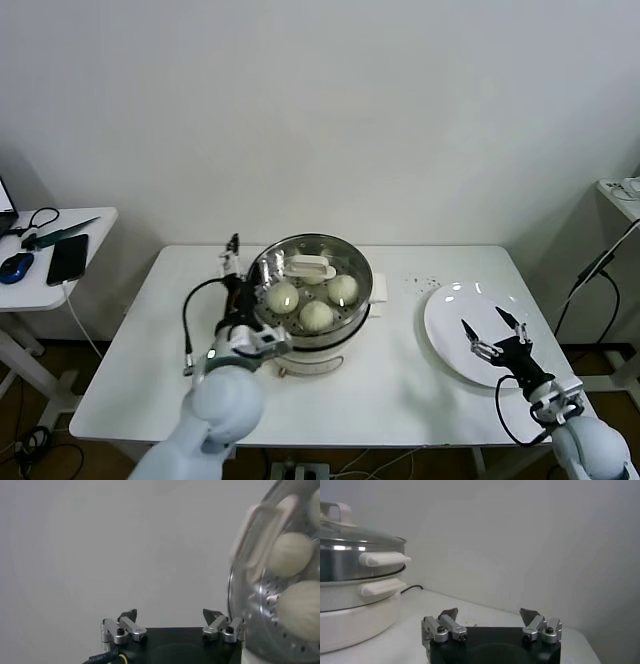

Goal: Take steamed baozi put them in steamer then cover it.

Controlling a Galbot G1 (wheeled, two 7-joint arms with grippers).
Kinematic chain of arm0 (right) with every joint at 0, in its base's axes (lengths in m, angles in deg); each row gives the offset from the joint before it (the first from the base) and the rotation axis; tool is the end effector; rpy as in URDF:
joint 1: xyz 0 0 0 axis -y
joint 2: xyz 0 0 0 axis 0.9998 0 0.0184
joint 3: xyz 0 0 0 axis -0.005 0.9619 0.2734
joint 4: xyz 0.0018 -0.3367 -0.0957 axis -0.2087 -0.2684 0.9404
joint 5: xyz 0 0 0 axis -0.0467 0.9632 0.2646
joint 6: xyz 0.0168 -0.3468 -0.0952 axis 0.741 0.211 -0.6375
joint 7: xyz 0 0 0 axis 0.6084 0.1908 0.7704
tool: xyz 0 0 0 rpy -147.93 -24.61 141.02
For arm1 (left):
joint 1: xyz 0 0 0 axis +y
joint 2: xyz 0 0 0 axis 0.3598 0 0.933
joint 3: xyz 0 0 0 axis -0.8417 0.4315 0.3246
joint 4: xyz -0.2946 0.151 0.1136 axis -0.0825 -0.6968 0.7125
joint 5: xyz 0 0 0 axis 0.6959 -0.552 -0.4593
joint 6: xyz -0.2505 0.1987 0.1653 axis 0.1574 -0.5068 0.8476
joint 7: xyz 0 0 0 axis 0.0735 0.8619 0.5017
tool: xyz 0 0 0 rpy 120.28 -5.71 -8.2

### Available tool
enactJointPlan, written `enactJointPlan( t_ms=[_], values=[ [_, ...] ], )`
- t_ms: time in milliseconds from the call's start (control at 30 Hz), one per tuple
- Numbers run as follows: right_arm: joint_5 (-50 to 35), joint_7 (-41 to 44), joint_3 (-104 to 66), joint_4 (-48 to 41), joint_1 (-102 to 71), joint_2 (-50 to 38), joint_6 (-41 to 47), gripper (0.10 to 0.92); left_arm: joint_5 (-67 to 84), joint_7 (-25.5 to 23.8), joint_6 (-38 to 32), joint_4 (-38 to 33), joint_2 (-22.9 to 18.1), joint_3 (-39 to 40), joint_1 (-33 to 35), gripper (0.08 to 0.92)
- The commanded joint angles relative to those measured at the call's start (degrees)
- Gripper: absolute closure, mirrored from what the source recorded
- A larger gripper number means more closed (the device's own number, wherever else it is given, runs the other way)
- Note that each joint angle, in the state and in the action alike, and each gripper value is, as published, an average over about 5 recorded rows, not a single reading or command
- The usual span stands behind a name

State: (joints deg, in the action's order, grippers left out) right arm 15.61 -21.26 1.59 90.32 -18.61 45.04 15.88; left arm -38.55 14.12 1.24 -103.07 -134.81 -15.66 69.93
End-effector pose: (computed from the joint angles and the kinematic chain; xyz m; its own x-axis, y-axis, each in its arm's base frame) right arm 0.2592 -0.2133 -0.3568 -0.9566 -0.2482 0.1523 -0.2694 0.9529 -0.1393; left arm 0.2910 -0.0586 -0.2278 -0.9887 -0.1494 0.0108 -0.0440 0.3589 0.9323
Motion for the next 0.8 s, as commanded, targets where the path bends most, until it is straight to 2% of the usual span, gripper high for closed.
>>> enactJointPlan(
  t_ms=[33,200,400,667,800],
  values=[
    [-0.7,-0.6,-1.1,2.1,-2.0,1.5,-0.5,0.203,46.3,13.4,-23.1,-1.9,1.9,-23.5,9.9,0.177],
    [-0.3,-0.6,-1.2,2.6,-2.7,2.4,-0.9,0.203,59.0,13.2,-32.7,2.1,-1.3,-29.8,15.6,0.177],
    [0.2,-1.2,-0.9,2.5,-2.7,3.6,-1.7,0.203,67.2,11.7,-40.1,7.0,-5.3,-33.5,22.1,0.177],
    [0.3,-2.4,-0.7,1.5,-2.0,4.8,-2.4,0.203,68.3,9.3,-42.2,7.9,-8.9,-34.0,24.5,0.177],
    [-0.1,-2.9,-0.9,1.4,-1.8,4.9,-2.4,0.203,68.3,8.7,-42.2,7.1,-9.2,-33.9,25.3,0.177]
  ],
)
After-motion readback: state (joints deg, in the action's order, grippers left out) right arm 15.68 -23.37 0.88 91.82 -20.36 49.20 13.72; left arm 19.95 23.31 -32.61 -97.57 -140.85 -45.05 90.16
